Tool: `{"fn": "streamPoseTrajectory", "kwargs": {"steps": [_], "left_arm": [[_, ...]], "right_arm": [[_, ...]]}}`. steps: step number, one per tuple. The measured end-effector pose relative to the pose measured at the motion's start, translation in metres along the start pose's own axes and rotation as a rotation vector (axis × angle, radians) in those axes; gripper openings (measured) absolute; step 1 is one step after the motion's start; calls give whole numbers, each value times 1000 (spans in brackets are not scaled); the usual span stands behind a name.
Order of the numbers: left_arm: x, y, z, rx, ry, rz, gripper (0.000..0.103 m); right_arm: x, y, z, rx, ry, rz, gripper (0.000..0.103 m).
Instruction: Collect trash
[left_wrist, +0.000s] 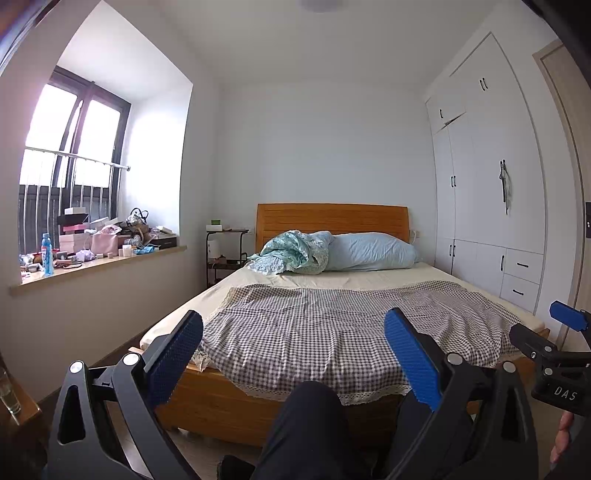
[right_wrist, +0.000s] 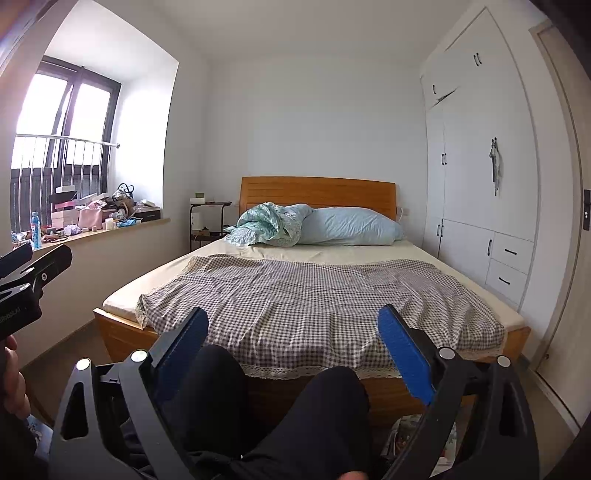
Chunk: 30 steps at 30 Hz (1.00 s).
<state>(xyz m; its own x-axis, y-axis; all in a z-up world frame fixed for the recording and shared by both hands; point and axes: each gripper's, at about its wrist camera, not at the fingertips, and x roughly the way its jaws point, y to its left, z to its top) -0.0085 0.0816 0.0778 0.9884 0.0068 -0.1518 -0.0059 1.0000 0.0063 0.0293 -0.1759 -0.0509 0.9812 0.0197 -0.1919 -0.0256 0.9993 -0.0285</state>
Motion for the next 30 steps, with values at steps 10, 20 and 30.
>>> {"fn": "streamPoseTrajectory", "kwargs": {"steps": [10,20,30], "left_arm": [[0,1,0,4,-5,4,95],[0,1,-2,2,-6,4,95],[0,1,-2,6,-8,-2,95]], "right_arm": [[-3,0,-2,-21,-12,-9,89],[-3,-2,-1,-13,-7,-1,89],[-2,-2,-1,-17,-6,-1,89]]}}
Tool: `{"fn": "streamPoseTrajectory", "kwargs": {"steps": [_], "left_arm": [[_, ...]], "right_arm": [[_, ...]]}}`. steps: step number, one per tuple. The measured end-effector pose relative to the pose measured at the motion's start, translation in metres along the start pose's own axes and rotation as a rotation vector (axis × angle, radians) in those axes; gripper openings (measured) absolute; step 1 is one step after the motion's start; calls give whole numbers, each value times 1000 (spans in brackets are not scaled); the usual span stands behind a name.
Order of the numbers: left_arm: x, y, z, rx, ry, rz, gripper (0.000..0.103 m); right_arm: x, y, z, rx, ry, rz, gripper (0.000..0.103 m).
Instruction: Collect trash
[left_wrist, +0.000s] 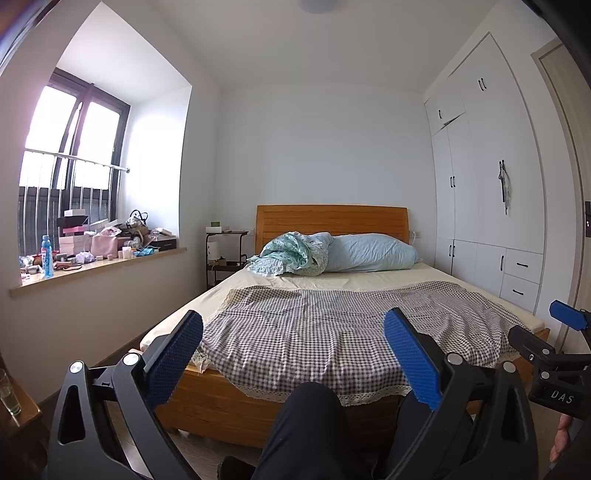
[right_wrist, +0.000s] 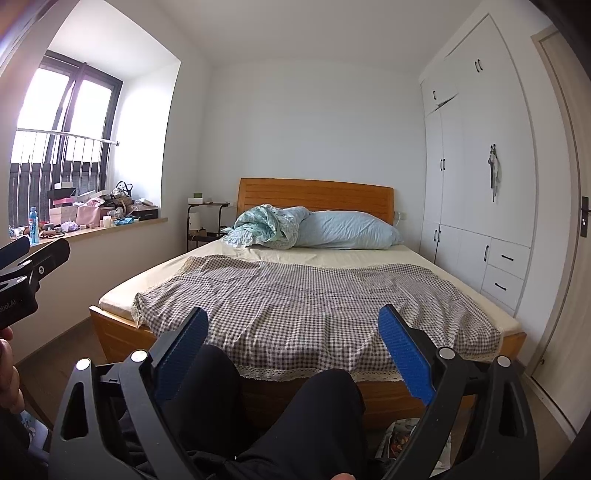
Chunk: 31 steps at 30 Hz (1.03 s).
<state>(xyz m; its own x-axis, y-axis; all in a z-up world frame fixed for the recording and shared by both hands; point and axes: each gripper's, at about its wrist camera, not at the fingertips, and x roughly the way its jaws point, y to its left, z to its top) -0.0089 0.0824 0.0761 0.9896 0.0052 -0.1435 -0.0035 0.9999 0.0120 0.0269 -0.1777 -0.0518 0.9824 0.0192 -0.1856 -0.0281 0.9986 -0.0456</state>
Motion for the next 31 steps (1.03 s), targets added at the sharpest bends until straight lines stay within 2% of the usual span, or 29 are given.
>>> {"fn": "streamPoseTrajectory", "kwargs": {"steps": [21,23,28,31], "left_arm": [[0,0,1,-3,-7,9,95],[3,2,0,-14,11,8,96],[24,10,-2,-45,12,28,96],[67,16,-2,-62,35,39,96]], "right_arm": [[0,0,-2,-5,0,0,89],[1,-1,-3,-10,-2,-2,89],[24,-11,-8,27,37,-3,89],[59,-18,-9,24,58,-12,89]]}}
